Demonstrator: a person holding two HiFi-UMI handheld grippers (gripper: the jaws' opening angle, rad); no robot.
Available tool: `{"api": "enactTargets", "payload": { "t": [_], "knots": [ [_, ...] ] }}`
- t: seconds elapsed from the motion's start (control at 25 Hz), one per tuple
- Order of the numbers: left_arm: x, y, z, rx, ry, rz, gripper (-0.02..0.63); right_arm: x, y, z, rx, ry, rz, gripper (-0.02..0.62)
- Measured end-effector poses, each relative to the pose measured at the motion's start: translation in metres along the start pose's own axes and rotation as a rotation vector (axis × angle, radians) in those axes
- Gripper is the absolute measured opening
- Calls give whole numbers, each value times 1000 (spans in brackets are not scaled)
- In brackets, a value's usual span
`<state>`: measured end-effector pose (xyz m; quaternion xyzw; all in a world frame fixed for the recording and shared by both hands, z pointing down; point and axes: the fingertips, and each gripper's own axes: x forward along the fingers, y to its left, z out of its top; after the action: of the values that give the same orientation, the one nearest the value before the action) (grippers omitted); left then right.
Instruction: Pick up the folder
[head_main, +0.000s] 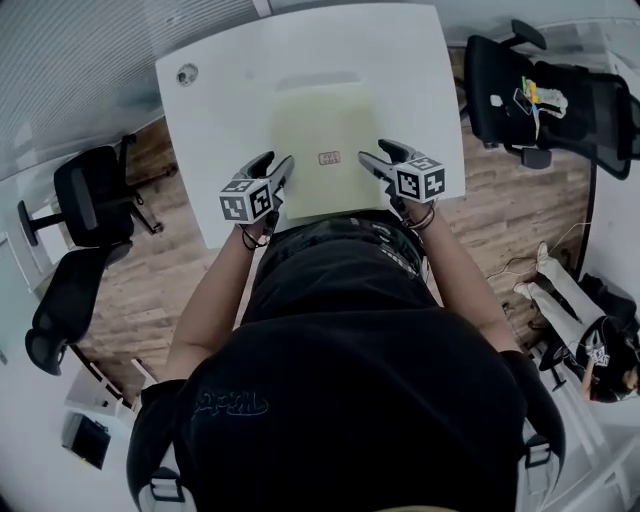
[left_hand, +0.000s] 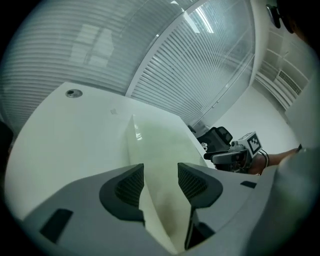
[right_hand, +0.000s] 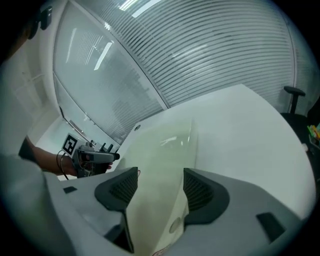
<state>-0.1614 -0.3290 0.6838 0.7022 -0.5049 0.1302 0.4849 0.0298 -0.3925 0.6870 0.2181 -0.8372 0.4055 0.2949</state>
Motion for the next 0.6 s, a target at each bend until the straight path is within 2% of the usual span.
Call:
{"api": "enactTargets", "payload": {
  "t": [0.12,0.28,0.44,0.6],
  "knots": [
    [10,12,-11,-58,34,5,244,8,-9,-8,58,27,23,288],
    [20,24,-20,-98,75,2,269,15,-16,-13,112,54,63,296],
    [27,26,-25,-142,96,-39,288,24,-17,-24,141,97,111,304],
    [30,32,-30,-229,103,-112,311,33,-20,-30,154,125,143,314]
  ]
}}
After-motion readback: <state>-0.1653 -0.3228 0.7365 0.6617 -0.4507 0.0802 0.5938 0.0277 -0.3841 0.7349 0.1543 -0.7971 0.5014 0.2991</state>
